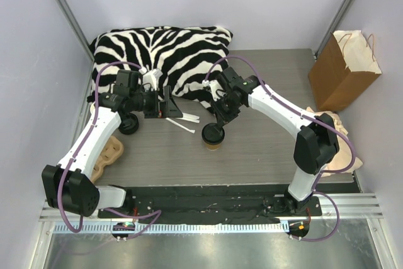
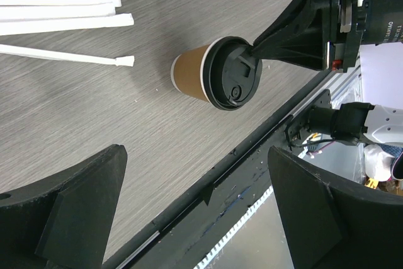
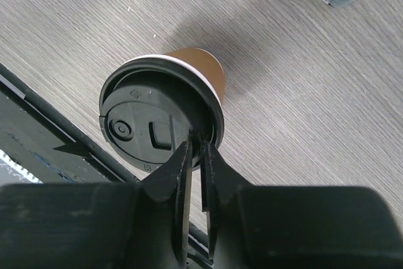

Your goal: Pack the takeout coffee

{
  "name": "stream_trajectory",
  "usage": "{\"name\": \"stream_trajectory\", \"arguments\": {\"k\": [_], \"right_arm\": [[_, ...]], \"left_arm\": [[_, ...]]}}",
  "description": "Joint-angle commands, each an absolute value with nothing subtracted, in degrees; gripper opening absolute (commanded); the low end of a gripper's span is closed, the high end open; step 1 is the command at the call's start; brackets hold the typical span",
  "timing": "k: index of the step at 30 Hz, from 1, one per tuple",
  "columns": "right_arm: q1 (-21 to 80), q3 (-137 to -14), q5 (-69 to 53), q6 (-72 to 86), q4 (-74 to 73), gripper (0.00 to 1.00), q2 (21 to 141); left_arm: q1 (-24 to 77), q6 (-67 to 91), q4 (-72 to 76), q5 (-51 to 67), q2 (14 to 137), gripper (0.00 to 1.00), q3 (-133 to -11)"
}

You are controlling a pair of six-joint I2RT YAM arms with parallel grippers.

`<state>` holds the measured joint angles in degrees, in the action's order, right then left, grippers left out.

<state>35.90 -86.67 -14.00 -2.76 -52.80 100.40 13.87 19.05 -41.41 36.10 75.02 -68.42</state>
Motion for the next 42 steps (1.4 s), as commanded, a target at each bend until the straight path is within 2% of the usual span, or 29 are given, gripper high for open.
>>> {"name": "stream_trajectory", "arguments": {"k": [1,10,14,17,19,22,23,26,29,34,36,39,42], "right_arm": [[36.4,-87.9,-13.4,-2.5,-52.6,0.21,100.0],[36.4,-91.9,-16.3,-3.3,-54.2,0.43,99.0],[35.6,-93.6,-18.1,-6.0,-55.4,0.57,96.7],[31.8,-95.2,-22.0,-8.0,-57.2,0.58,95.3],[28.8,-95.5,-29.1,-8.1,-57.7,0.6,94.5],[24.5,-94.1,-40.4,-7.7,-57.0,0.53,93.5],[24.2,-92.0,-42.7,-7.0,-56.1,0.42,93.3],[23.6,-85.2,-50.8,-0.1,-47.6,0.23,92.1],[23.7,-77.4,-55.1,11.4,-33.7,0.17,90.2],[24.6,-67.6,-56.0,23.6,-18.1,0.14,88.9],[25.0,-65.7,-55.9,26.7,-15.7,0.1,89.5],[25.0,-62.9,-55.5,28.1,-13.3,0.07,91.2],[25.0,-60.3,-55.0,29.4,-11.2,0.05,92.2]], "left_arm": [[14.0,18.9,-39.5,37.4,75.2,1.0,-68.2],[14.0,19.1,-38.0,39.3,74.1,1.0,-67.4],[14.1,16.5,-36.3,42.4,72.0,1.0,-67.1],[14.1,12.7,-38.8,48.4,72.4,1.0,-68.6],[14.1,10.7,-39.7,53.5,73.5,1.0,-69.4],[14.6,13.1,-37.3,57.9,74.4,1.0,-67.5],[15.6,14.6,-33.7,58.6,74.4,1.0,-66.5],[18.6,21.8,-23.3,57.8,73.6,1.0,-61.9],[20.7,29.3,-12.8,57.0,73.2,0.95,-57.1],[21.4,35.4,-6.6,56.2,76.5,0.84,-54.4],[22.2,36.6,-5.6,55.5,78.1,0.83,-54.3],[23.6,38.1,-3.3,54.9,79.4,0.75,-54.1],[24.6,40.2,-1.1,54.8,80.5,0.63,-53.2]]}}
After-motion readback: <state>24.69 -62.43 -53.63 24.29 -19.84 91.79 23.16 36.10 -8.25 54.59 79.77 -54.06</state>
